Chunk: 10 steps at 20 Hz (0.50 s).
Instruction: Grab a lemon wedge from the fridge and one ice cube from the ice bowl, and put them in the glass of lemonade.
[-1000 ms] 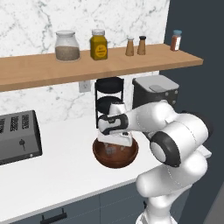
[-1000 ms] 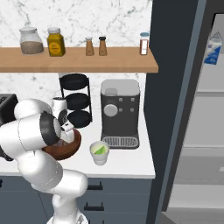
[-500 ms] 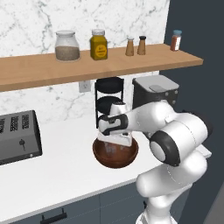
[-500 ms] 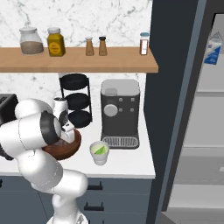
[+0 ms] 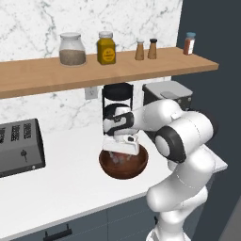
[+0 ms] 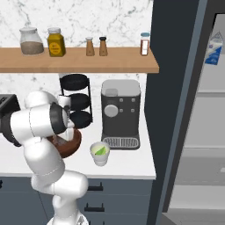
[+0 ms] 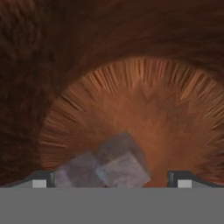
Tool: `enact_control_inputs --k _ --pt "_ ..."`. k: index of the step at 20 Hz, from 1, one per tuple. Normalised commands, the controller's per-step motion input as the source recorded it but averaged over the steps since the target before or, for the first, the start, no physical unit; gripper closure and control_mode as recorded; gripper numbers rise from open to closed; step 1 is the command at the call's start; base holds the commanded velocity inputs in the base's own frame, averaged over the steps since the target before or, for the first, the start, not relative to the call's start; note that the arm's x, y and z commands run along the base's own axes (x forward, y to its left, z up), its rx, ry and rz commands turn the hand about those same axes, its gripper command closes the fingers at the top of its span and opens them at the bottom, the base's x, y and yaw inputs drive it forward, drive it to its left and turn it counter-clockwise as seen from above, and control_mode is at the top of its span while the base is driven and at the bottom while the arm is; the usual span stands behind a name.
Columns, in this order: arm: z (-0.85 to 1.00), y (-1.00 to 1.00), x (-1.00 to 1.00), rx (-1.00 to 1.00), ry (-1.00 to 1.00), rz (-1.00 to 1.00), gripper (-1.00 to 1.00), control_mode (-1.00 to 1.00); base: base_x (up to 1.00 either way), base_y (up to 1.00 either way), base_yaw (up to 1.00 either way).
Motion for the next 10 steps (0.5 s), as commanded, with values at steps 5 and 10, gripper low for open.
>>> enact_control_inputs --k 5,10 --pt "-0.1 0.0 -0.42 0.0 0.13 0.0 -1.0 -1.0 0.0 0.0 0.0" --pt "0.0 0.0 -0.6 0.0 -0.01 0.0 -1.0 -1.0 0.0 0.0 0.0"
